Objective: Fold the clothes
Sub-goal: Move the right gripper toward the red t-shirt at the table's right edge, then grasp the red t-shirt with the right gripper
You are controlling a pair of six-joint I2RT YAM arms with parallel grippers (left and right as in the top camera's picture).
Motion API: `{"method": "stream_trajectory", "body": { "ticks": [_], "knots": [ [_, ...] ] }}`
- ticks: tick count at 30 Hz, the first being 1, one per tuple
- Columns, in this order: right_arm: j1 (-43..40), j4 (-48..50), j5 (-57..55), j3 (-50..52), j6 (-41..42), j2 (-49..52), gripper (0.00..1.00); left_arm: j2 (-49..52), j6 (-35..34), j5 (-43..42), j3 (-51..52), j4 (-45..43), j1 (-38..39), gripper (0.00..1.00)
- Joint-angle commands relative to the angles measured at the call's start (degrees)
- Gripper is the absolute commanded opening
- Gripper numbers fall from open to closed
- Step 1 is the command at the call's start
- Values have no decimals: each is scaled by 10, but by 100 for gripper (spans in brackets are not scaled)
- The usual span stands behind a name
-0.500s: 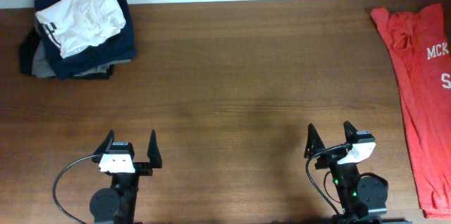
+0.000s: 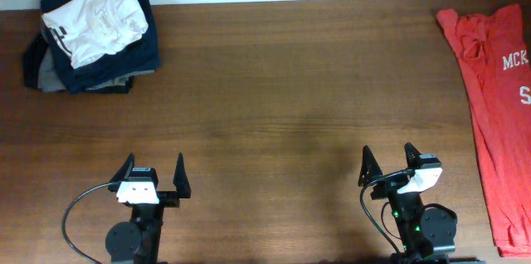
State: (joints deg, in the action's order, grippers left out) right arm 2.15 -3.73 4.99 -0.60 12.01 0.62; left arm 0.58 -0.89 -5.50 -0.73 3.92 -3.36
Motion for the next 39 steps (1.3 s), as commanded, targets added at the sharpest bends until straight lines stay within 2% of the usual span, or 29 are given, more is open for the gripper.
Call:
{"method": "stream_trajectory", "body": {
  "ticks": [1,17,18,20,23,25,27,29,31,33,36,39],
  "knots": [
    [6,-4,-7,3,3,-4,98,-3,3,4,2,2,2,99],
    [6,6,-5,3,10,-4,99,-3,3,4,2,2,2,99],
    [6,28,34,3,68,-4,99,-3,3,4,2,2,2,99],
    [6,7,138,3,197,-4,99,-3,3,4,2,2,2,99],
    [5,39,156,3,222,-3,99,-3,3,4,2,2,2,99],
    [4,145,153,3,226,-3,99,-3,3,4,2,2,2,99],
    [4,192,122,-11,225,-2,99,-3,3,4,2,2,2,99],
    [3,191,80,-70,141,16,99,-3,3,4,2,2,2,99],
    [3,174,24,-148,51,84,99,-3,3,4,2,2,2,99],
    [3,145,-5,-257,-85,219,99,-3,3,4,2,3,2,99],
    [-8,124,-98,-446,-150,449,99,-3,3,4,2,2,2,99],
    [-71,-18,-97,-639,-157,636,99,-2,3,4,2,2,2,99]
  ]
}}
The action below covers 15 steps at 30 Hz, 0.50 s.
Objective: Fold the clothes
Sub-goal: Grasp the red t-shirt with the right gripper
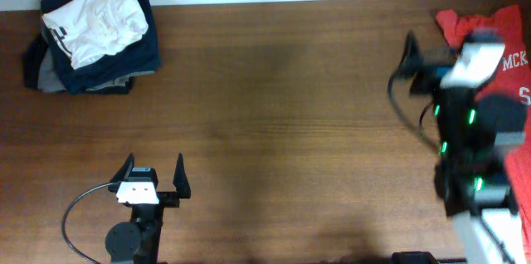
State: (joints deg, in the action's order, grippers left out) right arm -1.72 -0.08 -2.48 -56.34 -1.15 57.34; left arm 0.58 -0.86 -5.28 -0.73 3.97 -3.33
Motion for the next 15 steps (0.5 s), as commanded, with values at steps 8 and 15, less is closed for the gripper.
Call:
{"method": "stream_trajectory", "body": {
  "ticks": [8,15],
  "knots": [
    [-199,-676,53,-769,-96,614,99,-2,3,2,2,2,2,99],
    [-240,-584,-23,-812,-93,745,99,-2,3,2,2,2,2,99]
  ]
}}
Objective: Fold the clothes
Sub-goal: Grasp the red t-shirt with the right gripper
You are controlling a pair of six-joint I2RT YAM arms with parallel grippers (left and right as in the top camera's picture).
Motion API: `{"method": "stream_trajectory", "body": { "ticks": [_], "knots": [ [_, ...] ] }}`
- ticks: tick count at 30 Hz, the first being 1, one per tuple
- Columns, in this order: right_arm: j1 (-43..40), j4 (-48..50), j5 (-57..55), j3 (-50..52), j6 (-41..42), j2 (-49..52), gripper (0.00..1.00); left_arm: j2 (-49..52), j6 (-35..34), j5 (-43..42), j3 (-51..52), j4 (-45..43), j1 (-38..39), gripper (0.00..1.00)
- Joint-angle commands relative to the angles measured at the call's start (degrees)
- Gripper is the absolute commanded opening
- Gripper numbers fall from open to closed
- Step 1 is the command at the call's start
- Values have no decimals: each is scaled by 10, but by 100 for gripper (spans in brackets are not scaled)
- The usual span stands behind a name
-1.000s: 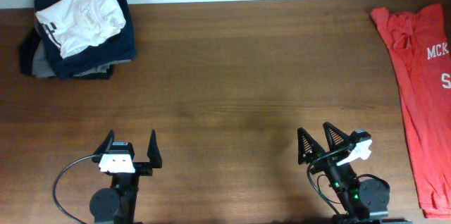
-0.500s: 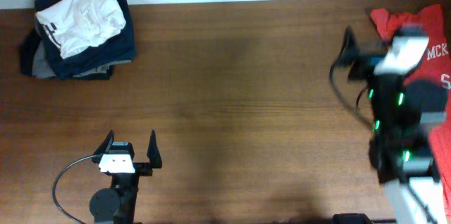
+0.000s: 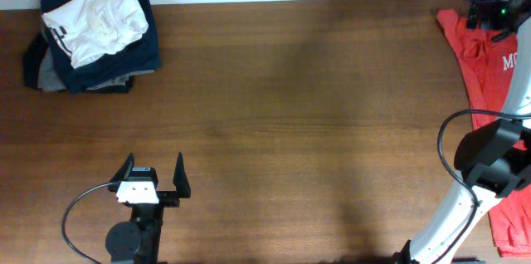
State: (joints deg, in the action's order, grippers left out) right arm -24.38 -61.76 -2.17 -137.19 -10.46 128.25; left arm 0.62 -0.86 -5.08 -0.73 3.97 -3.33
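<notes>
A red T-shirt [image 3: 485, 90] with white lettering lies spread along the table's right edge, partly cut off by the frame. My right arm stretches to the far right corner, and its gripper [image 3: 476, 10] is over the shirt's top end near the collar. Its fingers are too small and dark to read. My left gripper [image 3: 154, 169] rests near the front edge, open and holding nothing, far from the shirt.
A pile of folded clothes [image 3: 91, 36], a white garment on top of dark ones, sits at the back left corner. The wooden table [image 3: 290, 106] spans the view. The right arm's base [image 3: 489, 160] and white link stand over the shirt's lower part.
My right arm has moved from over the shirt's upper left edge farther back and right, to the shirt's top end at the table's far corner. The left arm and the shirt have not moved.
Both arms first rested open near the front edge, with the shirt flat at the right. Then my right arm was raised over the shirt's upper left part. Now it reaches the shirt's top end in the far right corner.
</notes>
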Motion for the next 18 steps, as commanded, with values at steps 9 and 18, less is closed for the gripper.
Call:
{"method": "stream_trajectory", "body": {
  "ticks": [9,18],
  "knots": [
    [-16,87,-36,-2,10,165,98,-3,3,0,2,2,2,99],
    [-37,95,-41,2,80,214,81,-3,3,0,2,2,2,99]
  ]
}}
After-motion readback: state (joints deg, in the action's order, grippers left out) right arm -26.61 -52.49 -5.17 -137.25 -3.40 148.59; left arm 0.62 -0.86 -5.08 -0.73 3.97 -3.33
